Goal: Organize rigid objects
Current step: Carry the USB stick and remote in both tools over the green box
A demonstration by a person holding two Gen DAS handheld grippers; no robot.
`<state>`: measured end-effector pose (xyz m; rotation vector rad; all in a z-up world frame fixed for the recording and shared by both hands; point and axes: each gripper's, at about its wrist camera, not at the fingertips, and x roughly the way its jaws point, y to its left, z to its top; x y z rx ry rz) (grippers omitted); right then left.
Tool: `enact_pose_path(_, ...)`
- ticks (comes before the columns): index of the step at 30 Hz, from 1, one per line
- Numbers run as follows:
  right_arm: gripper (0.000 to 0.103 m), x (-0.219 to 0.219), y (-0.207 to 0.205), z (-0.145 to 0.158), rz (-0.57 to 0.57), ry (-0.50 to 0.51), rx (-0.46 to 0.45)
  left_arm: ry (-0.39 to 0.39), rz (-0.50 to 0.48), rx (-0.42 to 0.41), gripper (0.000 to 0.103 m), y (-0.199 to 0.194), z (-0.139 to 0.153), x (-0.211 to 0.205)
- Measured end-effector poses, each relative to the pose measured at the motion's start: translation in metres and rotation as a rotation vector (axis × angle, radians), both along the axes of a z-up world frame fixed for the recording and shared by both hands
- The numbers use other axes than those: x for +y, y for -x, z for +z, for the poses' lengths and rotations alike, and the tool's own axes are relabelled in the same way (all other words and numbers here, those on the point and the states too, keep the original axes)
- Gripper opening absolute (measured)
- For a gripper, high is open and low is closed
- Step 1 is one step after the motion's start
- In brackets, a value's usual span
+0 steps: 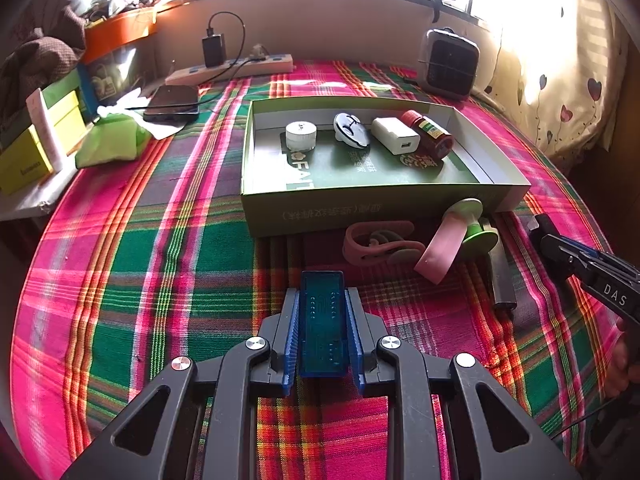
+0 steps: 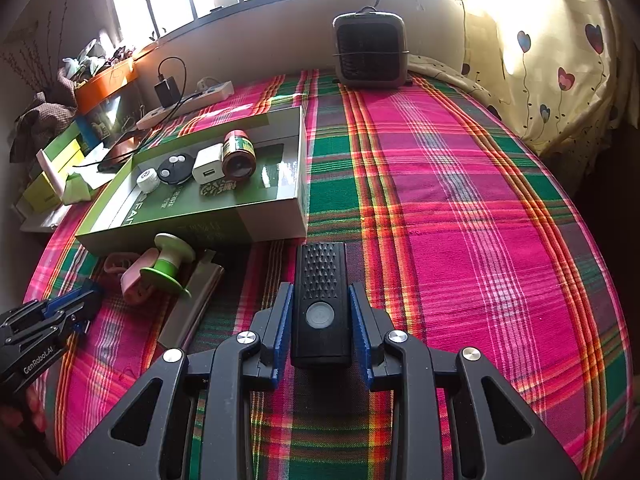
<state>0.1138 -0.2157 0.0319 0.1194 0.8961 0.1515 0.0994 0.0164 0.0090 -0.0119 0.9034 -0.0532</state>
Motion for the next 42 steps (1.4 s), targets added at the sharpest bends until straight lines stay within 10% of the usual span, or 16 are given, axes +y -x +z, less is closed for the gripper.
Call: enact_pose_path(42,0.029,0.015,-0.011,0.042,0.053,0.007,-0.085,0.088,-0.031,-0.076,0.021,-0.028,0.044,0.011)
